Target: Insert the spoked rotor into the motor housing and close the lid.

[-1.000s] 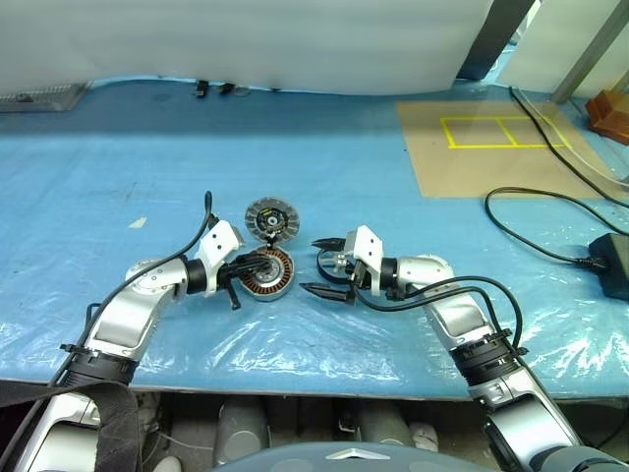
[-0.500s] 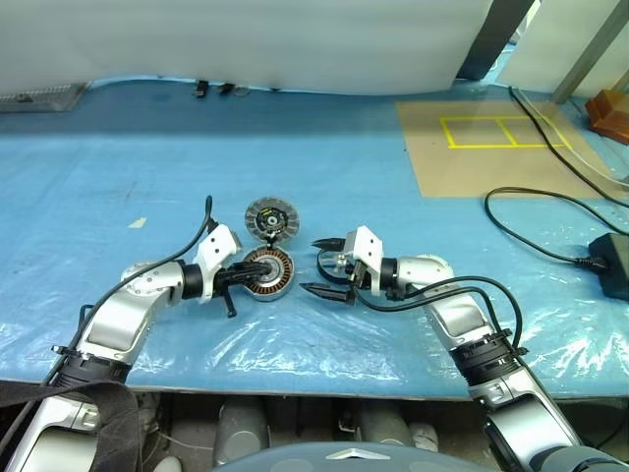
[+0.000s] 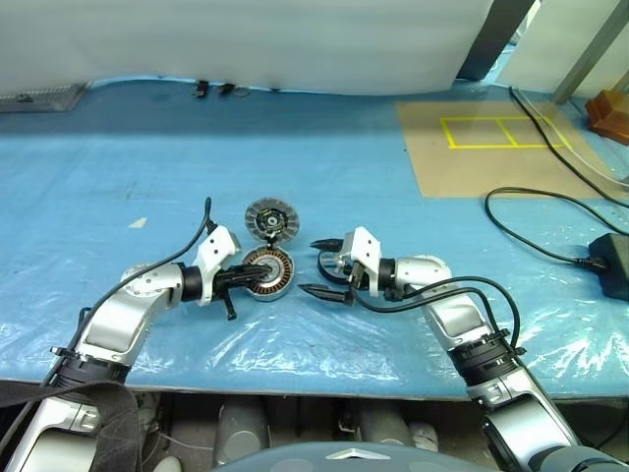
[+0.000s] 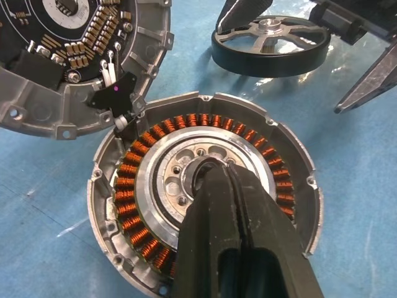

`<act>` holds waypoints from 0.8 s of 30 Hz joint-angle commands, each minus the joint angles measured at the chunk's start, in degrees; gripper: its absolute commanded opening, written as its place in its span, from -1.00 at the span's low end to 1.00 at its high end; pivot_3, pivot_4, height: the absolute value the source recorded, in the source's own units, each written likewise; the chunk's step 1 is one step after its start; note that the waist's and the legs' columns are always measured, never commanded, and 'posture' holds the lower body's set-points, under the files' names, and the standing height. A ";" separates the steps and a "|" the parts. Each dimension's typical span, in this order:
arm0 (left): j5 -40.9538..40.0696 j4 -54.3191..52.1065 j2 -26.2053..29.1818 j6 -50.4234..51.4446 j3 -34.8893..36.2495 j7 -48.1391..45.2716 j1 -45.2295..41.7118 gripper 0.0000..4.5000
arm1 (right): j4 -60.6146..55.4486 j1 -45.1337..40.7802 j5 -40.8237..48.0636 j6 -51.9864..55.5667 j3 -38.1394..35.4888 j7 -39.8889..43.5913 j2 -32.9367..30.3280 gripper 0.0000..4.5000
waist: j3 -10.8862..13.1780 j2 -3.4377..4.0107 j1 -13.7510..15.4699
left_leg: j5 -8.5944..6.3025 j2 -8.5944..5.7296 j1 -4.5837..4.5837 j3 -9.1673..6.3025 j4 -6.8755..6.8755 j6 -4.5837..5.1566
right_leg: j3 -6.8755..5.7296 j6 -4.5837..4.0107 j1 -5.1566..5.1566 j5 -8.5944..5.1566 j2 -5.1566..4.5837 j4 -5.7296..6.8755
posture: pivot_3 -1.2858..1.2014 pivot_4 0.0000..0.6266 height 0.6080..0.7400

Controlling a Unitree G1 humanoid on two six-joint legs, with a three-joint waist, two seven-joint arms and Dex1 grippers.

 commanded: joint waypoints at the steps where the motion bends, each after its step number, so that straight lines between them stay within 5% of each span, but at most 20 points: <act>1: -2.04 -2.91 1.17 0.90 2.64 -0.35 -0.26 -0.99 | -0.84 -0.72 0.06 -0.79 -0.07 0.02 0.21 1.00 | 0.00 0.00 0.00 | 0.00 0.00 0.00 0.00 0.00 0.00 | 0.00 0.00 0.00 0.00 0.00 0.00 | 0.03 -0.52 1.00; 24: 6.54 3.44 -4.53 -8.34 -1.41 6.26 -0.44 -0.99 | -0.15 -0.75 -0.09 -1.51 -0.20 0.22 -0.13 1.00 | 0.00 0.00 0.01 | 0.00 0.00 -0.03 -0.01 0.00 0.01 | 0.00 0.00 0.00 0.00 0.00 -0.02 | 0.03 -0.52 1.00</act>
